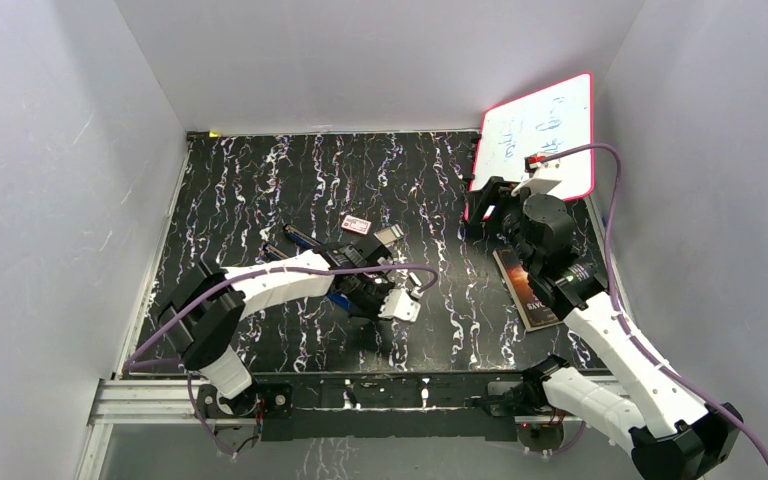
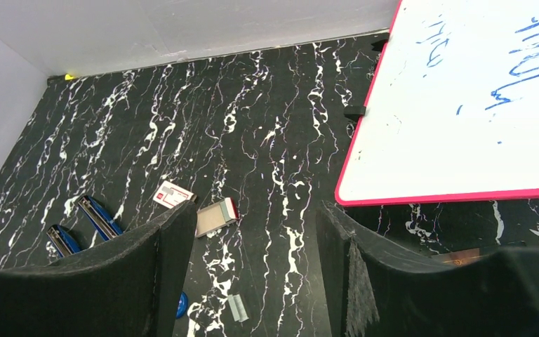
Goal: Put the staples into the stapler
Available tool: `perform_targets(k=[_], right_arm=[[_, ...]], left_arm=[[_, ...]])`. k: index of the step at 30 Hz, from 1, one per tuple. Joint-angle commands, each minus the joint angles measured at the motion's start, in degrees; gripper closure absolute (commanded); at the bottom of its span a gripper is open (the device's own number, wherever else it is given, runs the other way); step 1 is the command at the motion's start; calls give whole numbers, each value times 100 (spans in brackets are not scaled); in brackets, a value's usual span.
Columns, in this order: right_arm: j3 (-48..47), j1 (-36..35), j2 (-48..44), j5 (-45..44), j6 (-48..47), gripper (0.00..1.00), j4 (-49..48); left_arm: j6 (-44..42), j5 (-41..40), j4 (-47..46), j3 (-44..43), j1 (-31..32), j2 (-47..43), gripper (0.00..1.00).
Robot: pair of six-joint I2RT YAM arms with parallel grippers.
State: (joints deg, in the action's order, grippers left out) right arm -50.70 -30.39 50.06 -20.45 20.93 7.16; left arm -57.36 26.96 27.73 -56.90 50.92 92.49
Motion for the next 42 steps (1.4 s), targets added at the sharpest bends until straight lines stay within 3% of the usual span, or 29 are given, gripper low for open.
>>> perform_targets(k=[1, 10, 20, 31, 37, 42], right_arm=[[-37, 26, -55, -46, 62, 29, -197], [-33, 39, -51, 12, 57, 29, -127], [-4, 45, -16, 52, 63, 28, -67], [46, 44, 51, 33, 53, 28, -14], [130, 43, 302, 257, 61, 28, 25], [-87, 47, 1067, 806, -95, 28, 612]], left_arm=[[-240, -264, 146, -336, 159, 146, 100], [-309, -501, 150, -429, 273, 434, 100], [-286, -411, 149, -427, 291, 436, 78], [-1, -325, 97, -494, 287, 252, 73], [950, -437, -1347, -164, 274, -649, 72], [2096, -382, -2750, 364, -83, -1361, 69]])
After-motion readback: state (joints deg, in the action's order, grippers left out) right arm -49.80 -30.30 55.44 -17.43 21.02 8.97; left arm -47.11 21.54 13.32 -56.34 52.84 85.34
